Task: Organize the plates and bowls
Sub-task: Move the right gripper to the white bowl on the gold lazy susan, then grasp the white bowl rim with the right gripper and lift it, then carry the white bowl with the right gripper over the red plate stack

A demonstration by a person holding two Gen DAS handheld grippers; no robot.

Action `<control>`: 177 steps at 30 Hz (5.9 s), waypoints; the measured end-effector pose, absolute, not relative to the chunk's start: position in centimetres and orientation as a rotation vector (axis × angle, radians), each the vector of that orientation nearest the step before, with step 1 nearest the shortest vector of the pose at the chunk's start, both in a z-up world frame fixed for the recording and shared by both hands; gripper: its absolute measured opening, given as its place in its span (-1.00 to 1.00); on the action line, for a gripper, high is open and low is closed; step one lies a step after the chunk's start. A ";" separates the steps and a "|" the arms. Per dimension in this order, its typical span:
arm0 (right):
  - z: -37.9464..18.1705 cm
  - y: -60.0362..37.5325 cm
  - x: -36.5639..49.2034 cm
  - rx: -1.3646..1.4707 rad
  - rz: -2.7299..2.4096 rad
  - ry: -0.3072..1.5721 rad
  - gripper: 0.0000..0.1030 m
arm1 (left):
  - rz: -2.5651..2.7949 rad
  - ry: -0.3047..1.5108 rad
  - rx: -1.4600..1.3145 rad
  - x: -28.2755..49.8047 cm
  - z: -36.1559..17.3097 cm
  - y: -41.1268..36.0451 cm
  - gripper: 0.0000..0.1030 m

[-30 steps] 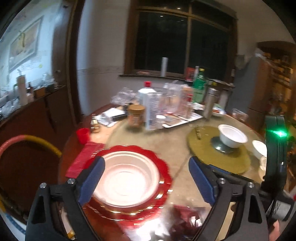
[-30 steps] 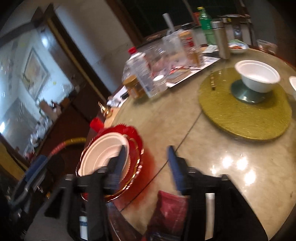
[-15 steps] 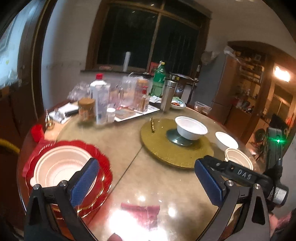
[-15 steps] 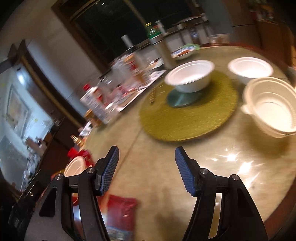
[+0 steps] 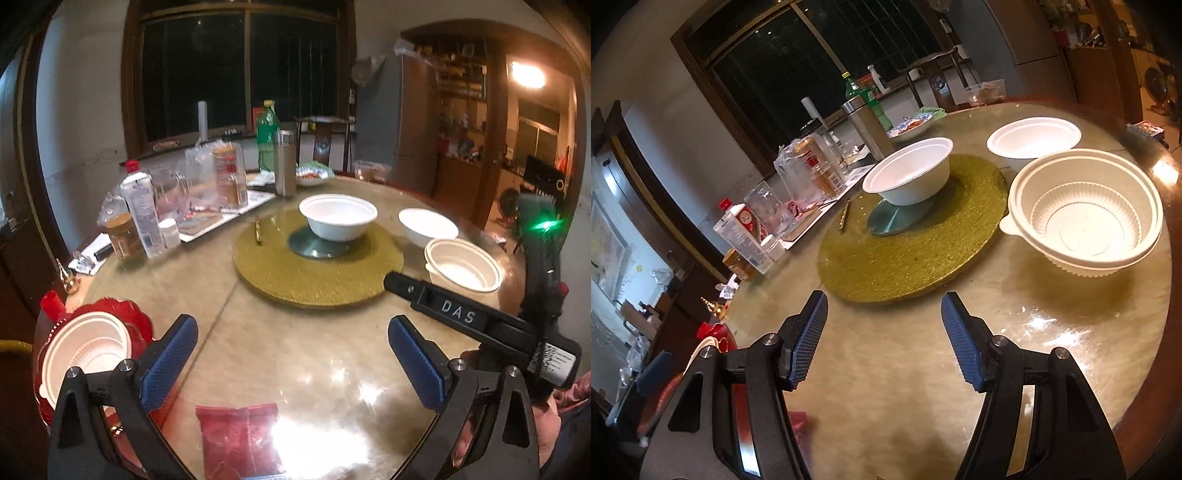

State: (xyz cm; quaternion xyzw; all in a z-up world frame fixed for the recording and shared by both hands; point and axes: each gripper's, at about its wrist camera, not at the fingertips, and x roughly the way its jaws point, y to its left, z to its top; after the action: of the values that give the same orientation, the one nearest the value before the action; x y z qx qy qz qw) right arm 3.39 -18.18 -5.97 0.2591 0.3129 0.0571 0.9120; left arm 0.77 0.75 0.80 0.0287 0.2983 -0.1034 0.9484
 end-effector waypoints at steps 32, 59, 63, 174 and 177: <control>-4.4 -28.0 25.9 0.683 0.133 1.134 0.26 | -0.088 1.017 -0.237 25.6 -0.4 -2.7 0.99; -9.0 -27.6 32.3 0.529 -0.027 1.219 -0.67 | -0.092 1.179 -0.165 32.9 -6.7 -8.7 -0.28; -9.0 -27.0 31.9 0.509 -0.009 1.215 -0.78 | -0.108 1.180 -0.139 32.6 -7.1 -9.1 -0.62; -0.3 3.1 2.3 0.132 0.499 0.867 -0.76 | 0.256 0.789 -0.292 -2.1 -0.2 17.7 -0.73; -0.2 4.8 2.6 0.108 0.521 0.868 -0.76 | 0.285 0.788 -0.311 -2.0 -0.2 19.1 -0.73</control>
State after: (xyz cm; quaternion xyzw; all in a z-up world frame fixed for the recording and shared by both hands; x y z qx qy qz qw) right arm 2.58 4.79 -0.16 0.0517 0.4156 0.2495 0.8731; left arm -1.99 19.06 -0.24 -0.1505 0.3812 0.1379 0.9017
